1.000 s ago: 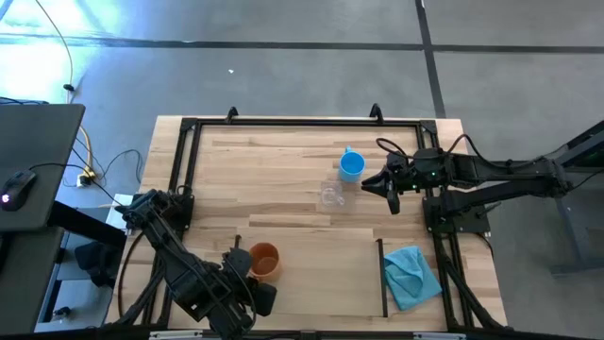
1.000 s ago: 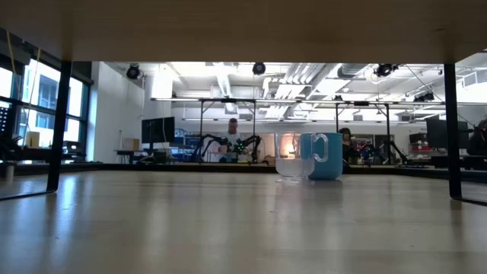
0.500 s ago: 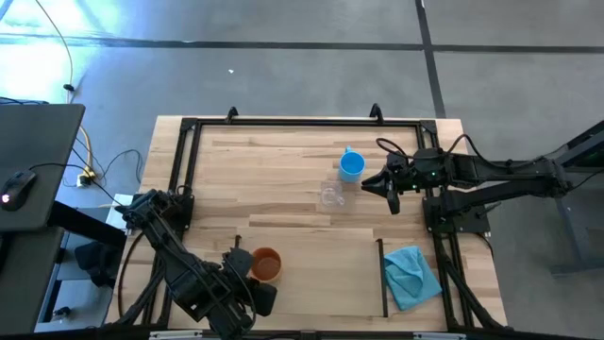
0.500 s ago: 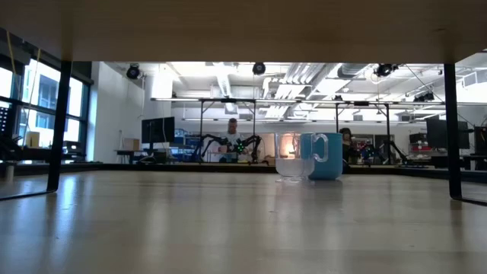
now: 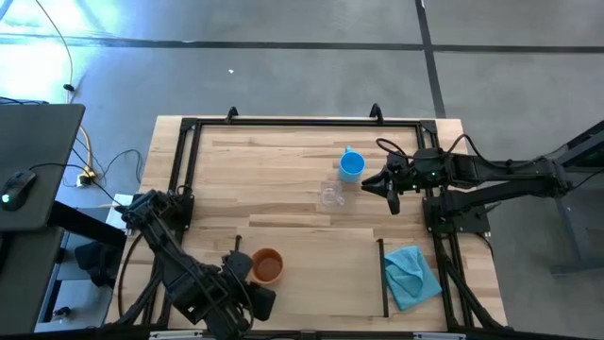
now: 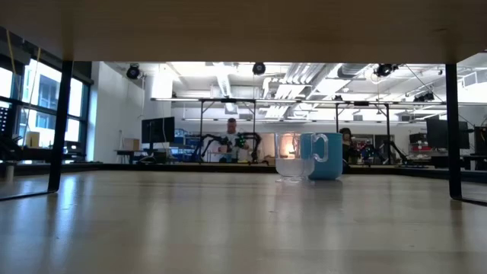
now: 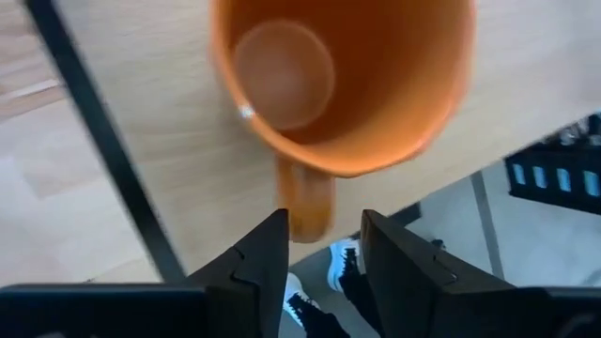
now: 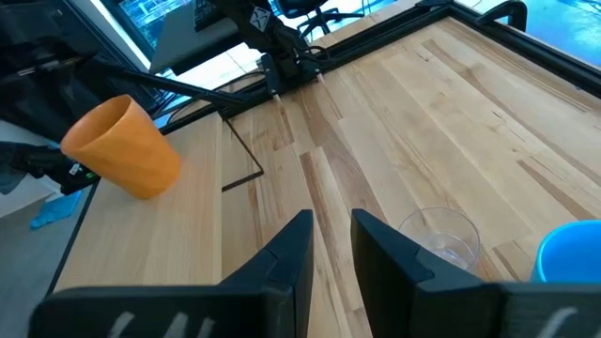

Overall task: Stack small to large cups/mugs on shelf
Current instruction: Put the orange mug on the shelf

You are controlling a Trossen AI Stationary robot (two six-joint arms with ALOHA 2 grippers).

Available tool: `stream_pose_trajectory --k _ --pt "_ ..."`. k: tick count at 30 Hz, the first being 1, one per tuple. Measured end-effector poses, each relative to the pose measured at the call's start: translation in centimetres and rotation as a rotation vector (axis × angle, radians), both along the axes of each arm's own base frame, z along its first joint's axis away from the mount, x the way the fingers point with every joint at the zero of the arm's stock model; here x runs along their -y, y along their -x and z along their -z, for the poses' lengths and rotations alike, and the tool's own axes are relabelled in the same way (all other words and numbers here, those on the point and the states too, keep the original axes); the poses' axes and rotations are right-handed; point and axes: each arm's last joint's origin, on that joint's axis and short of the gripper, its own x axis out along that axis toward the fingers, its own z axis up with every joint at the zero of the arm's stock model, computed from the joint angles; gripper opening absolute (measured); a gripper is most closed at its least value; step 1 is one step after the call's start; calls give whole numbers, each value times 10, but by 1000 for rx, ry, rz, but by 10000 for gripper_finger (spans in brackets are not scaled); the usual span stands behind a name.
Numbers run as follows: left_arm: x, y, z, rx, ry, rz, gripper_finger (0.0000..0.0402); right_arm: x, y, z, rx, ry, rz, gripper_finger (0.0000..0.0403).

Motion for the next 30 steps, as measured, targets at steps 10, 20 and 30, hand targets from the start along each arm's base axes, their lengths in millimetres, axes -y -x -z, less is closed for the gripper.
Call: stream_pose_trajectory --k 10,20,30 --pt "2 -4 -1 45 6 31 124 0 0 0 0 0 0 67" --pt "4 -9 -3 113 -14 43 124 0 0 0 0 0 0 67" --pt "1 -2 0 6 -15 66 124 0 0 0 0 -7 3 67"
